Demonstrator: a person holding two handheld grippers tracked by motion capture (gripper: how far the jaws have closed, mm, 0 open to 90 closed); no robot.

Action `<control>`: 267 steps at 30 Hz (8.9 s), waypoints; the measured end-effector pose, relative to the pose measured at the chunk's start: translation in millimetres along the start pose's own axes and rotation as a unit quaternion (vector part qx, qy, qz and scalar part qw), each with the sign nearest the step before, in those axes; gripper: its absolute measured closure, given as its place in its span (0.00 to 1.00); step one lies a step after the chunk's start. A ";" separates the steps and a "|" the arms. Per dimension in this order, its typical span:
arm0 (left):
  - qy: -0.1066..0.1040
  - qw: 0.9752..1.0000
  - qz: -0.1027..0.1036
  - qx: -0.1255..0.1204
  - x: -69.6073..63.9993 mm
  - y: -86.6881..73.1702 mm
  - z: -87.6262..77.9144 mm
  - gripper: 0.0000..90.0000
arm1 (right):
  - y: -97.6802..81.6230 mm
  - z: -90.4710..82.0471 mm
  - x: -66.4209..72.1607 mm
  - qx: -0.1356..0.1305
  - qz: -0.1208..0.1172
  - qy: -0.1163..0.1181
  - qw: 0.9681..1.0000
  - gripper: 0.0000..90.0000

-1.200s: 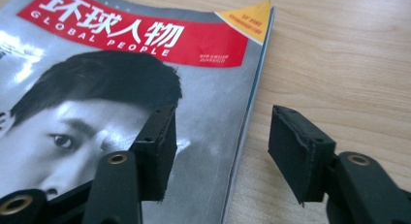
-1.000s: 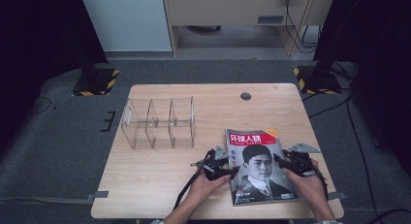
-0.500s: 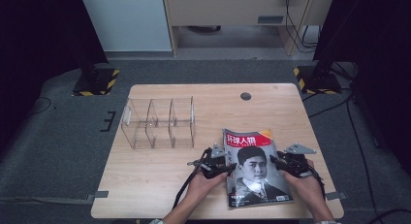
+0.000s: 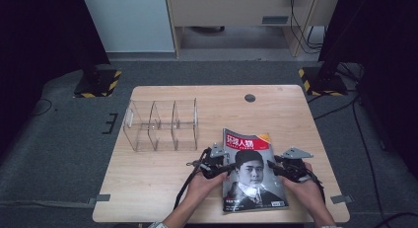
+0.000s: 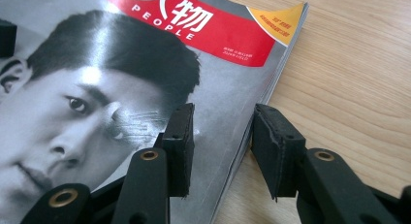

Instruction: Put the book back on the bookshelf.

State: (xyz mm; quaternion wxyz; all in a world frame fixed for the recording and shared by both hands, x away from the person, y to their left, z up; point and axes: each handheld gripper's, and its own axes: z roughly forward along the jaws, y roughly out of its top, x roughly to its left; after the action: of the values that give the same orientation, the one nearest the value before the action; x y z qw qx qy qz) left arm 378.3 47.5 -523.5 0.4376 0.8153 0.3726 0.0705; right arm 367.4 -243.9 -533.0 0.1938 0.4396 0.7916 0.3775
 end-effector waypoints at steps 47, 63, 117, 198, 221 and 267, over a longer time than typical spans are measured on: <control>-0.005 0.999 -0.014 0.029 25.8 59.6 -2.8 0.74 | 6.8 13.3 5.2 0.001 0.011 0.034 0.999 0.57; -0.027 0.998 -0.007 0.060 19.4 82.8 10.2 0.62 | 6.7 13.5 6.0 0.001 0.019 0.032 0.999 0.56; -0.023 0.997 -0.032 0.069 21.4 84.1 21.6 0.89 | 6.4 12.5 8.6 0.000 0.001 0.040 0.999 0.51; -0.022 1.000 0.001 -0.007 11.6 120.5 -30.7 0.95 | -2.7 2.3 -24.7 0.012 0.045 -0.064 0.997 0.39; -0.025 0.999 0.001 -0.040 14.2 131.9 -50.5 0.96 | -2.7 2.4 -24.6 0.012 0.045 -0.064 0.997 0.39; -0.040 0.995 0.003 -0.096 10.4 155.2 -95.6 0.96 | -2.6 2.5 -24.7 0.010 0.042 -0.064 0.997 0.39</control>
State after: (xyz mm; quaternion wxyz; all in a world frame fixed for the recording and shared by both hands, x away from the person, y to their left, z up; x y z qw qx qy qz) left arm 428.3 65.1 -348.8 0.5277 0.7732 0.3436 0.0748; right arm 380.9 -264.5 -537.2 0.2230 0.4979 0.7622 0.3484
